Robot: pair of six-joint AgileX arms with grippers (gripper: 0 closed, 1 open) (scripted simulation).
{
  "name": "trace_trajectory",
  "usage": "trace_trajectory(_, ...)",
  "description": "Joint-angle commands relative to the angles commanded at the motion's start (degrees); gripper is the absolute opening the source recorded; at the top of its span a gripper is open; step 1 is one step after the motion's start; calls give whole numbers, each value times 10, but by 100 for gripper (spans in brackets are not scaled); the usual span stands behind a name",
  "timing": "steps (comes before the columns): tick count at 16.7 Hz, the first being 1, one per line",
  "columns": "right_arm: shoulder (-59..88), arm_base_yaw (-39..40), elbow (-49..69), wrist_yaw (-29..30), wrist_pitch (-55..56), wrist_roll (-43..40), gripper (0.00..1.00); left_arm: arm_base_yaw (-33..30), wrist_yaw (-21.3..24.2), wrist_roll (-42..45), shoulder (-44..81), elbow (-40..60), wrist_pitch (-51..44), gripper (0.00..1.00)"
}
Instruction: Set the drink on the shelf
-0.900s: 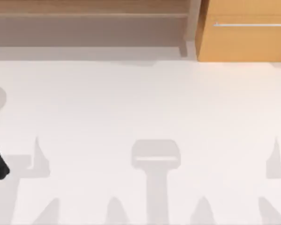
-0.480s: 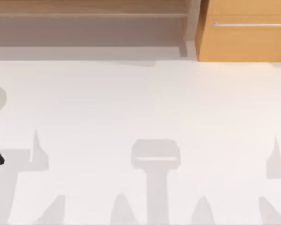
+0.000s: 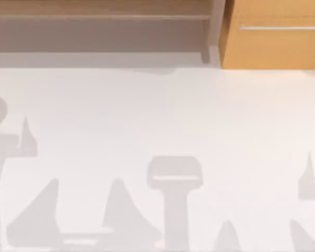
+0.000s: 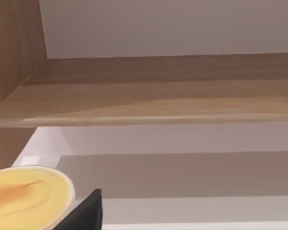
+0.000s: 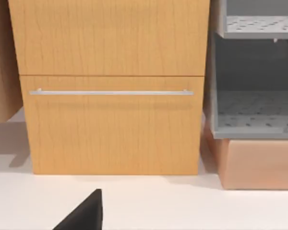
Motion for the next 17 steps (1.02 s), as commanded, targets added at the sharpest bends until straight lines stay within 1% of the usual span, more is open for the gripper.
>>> trace_trajectory(6,0,0,0,0,0,0,100,123,130,17,361,84,234,100)
trace_trajectory(10,0,0,0,0,0,0,100,186,198,26,549,127,355,100)
trace_trajectory(14,0,0,0,0,0,0,100,221,236,30,648,151,423,100)
trace_trajectory(17,0,0,0,0,0,0,100,226,241,31,662,154,432,100)
